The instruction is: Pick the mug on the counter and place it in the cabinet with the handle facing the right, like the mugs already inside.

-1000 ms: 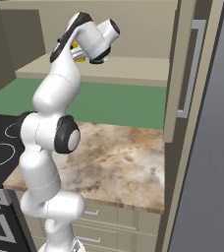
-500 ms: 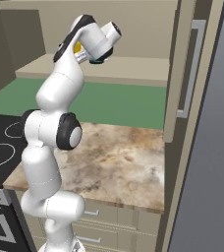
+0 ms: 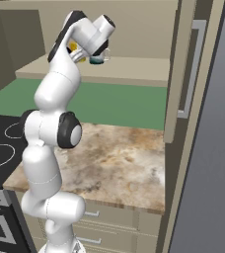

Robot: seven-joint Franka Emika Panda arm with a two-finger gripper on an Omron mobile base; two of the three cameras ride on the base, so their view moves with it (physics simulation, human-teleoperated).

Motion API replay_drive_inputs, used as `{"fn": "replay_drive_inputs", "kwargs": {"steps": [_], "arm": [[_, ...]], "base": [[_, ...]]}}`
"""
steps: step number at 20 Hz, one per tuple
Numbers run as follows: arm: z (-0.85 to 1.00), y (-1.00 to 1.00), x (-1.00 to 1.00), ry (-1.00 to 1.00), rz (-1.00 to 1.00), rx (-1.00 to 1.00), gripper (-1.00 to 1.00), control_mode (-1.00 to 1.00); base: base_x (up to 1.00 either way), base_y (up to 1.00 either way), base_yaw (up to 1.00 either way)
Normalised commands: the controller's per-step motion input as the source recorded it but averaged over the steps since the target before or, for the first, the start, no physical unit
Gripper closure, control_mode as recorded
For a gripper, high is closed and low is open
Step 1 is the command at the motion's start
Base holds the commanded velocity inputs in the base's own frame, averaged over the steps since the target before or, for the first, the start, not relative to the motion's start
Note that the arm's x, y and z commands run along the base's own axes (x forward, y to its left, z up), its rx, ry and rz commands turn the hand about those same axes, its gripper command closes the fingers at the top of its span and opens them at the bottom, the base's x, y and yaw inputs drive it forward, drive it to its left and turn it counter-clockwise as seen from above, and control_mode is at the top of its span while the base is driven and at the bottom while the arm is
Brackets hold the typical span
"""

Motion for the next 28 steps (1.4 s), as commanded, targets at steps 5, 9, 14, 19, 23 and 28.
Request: {"fn": "replay_drive_inputs", "kwargs": {"steps": [5,9,14,19,23,28], "arm": [[-0.02,0.10,0.01,0.00,0.00,0.00,-1.00,-1.00],[-0.10,0.09,0.00,0.00,0.00,0.00,-1.00,-1.00],[-0.08,0.06,0.00,0.00,0.00,0.00,-1.00,-1.00],[0.00,0.05,0.00,0.00,0.00,0.00,-1.00,-1.00],[0.00,-0.01,0.00,0.00,0.00,0.00,-1.00,-1.00],[0.00,-0.12,0.00,-0.02,-0.03,0.08,-1.00,-1.00]], "base": [[0.00,0.00,0.00],[0.00,0.00,0.00],[0.00,0.00,0.00],[0.00,0.00,0.00],[0.00,0.00,0.00],[0.00,0.00,0.00]]}}
